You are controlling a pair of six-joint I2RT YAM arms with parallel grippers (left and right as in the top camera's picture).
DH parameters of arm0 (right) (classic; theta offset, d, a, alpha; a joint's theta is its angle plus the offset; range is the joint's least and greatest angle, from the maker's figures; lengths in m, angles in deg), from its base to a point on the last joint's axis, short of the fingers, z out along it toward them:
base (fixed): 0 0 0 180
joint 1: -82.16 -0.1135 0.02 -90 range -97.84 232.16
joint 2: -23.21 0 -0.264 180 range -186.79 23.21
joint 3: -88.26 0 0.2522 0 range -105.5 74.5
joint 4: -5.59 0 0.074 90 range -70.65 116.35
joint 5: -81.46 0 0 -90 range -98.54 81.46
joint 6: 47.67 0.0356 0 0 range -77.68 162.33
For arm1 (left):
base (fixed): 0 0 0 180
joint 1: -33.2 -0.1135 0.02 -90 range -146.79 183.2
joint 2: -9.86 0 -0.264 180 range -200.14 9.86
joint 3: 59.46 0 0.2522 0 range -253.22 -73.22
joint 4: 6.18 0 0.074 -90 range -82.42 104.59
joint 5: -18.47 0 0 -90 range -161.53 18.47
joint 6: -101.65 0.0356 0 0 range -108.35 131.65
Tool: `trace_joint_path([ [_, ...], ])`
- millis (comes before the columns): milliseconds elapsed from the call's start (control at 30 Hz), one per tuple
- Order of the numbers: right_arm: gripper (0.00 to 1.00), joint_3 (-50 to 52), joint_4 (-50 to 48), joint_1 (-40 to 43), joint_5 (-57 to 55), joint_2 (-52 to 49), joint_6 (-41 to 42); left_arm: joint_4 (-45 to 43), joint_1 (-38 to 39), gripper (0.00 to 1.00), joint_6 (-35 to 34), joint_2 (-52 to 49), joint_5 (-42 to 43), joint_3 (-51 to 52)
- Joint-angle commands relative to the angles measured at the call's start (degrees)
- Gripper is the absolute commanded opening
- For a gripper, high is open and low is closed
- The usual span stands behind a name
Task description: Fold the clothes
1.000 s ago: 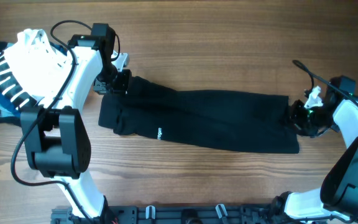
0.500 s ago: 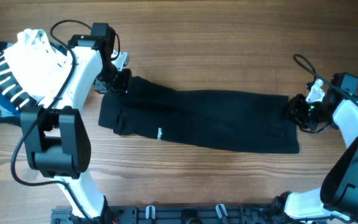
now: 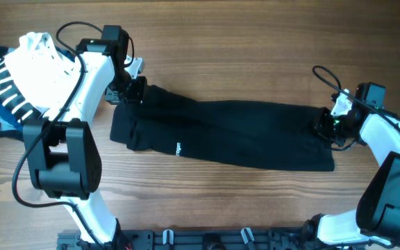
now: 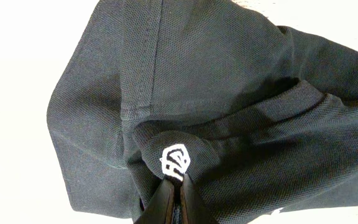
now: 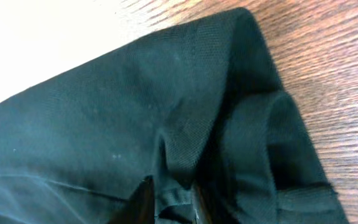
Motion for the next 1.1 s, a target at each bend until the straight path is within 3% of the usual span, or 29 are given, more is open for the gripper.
trace_joint_path([
  [0, 0.33, 0.3, -0.6, -0.1, -8.1, 0.3, 1.7, -0.2, -0.4, 0.04, -0.8, 0.1, -0.1, 0.3],
  [267, 0.33, 0.5, -2.1, -0.1, -7.5, 0.3, 1.3, -0.2, -0.4, 0.04, -0.8, 0.1, -0.1, 0.3],
  [533, 0.26, 0.9, -4.8, -0.1, 2.6, 0.3, -3.1, -0.6, -0.4, 0.04, -0.8, 0.1, -0.1, 0.3],
  [633, 0.19, 0.9, -4.6, -0.1, 2.8, 0.3, -3.1, -0.6, -0.4, 0.04, -0.8, 0.1, -0.1, 0.3],
  [733, 0.19, 0.9, -4.2, -0.1, 2.5, 0.3, -3.2, -0.6, -0.4, 0.04, -0.8, 0.1, -0.1, 0.3],
  [767, 0.2, 0.9, -3.5, -0.1, 1.6, 0.3, -3.0, -0.7, -0.4, 0.04, -0.8, 0.1, -0.1, 0.3],
  [800, 0.3, 0.9, -2.5, -0.1, -1.0, 0.3, -3.0, -0.7, -0.4, 0.04, -0.8, 0.1, -0.1, 0.3],
  [833, 0.34, 0.9, -1.5, -0.1, -4.1, 0.3, -2.7, -0.7, -0.4, 0.04, -0.8, 0.1, -0.1, 0.3],
  [867, 0.34, 1.0, -0.4, -0.1, -7.6, 0.3, -1.3, -0.7, -0.4, 0.04, -0.8, 0.1, -0.1, 0.3],
  [1067, 0.2, 3.3, -0.9, -0.2, -4.0, 0.3, 0.0, -0.6, -0.4, 0.04, -0.8, 0.1, -0.1, 0.3],
])
